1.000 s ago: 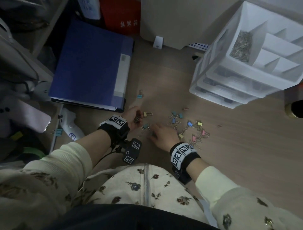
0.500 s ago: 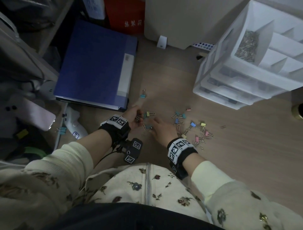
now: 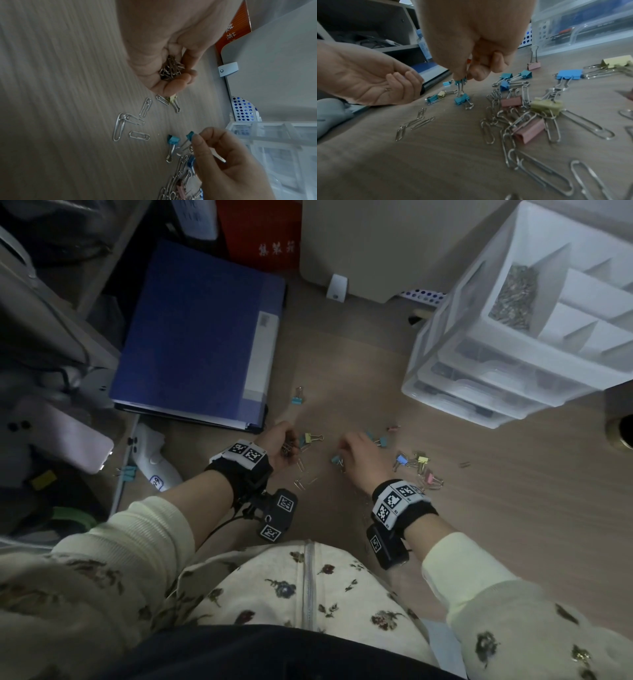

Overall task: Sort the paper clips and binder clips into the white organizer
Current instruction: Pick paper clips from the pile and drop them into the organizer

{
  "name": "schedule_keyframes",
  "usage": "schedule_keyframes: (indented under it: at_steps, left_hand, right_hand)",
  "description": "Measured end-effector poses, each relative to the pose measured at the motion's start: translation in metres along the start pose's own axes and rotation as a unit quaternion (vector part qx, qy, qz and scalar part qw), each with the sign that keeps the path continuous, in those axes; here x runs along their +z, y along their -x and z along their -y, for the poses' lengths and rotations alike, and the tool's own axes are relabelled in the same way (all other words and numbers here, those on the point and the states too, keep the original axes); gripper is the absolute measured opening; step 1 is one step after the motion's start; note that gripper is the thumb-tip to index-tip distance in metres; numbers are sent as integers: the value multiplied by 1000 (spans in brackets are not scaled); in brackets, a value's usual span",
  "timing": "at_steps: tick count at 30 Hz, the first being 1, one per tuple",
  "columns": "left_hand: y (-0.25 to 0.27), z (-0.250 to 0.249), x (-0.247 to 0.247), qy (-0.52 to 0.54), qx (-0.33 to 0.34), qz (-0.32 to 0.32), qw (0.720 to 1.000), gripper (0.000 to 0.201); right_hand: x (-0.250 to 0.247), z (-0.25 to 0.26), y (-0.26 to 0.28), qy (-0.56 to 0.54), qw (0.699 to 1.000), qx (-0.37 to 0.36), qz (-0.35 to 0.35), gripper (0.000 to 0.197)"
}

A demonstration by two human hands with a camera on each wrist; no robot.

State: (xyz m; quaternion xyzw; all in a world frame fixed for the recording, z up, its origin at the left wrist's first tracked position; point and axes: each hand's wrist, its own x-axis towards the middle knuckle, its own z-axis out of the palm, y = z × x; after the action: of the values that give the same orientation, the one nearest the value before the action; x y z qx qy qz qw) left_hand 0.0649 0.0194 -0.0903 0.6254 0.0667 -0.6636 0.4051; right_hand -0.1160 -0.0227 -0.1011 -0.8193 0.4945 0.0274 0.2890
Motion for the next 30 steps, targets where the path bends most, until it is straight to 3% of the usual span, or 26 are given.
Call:
schedule_keyframes:
  at_steps: [6, 11, 19, 25, 30]
  left_hand:
    - [0, -1, -1, 3, -3, -3, 1000, 26]
    - [1, 0, 1, 3, -3, -2, 1000, 25]
    - [10, 4, 11, -87, -26, 32, 995, 20]
    - [18, 5, 18, -60, -34, 142, 987, 22]
    - [22, 5, 20, 2, -15, 182, 983, 26]
  right_hand:
    - [-8, -1, -4, -52, 998, 31, 24, 9]
    - [-10, 4, -2, -211, 976, 32, 32, 18]
    - [-15, 15, -7, -286, 958, 23, -19, 15]
    - [-19, 35, -6, -329, 944, -13, -40, 13]
    - [-20, 46, -3, -381, 924, -23, -32, 13]
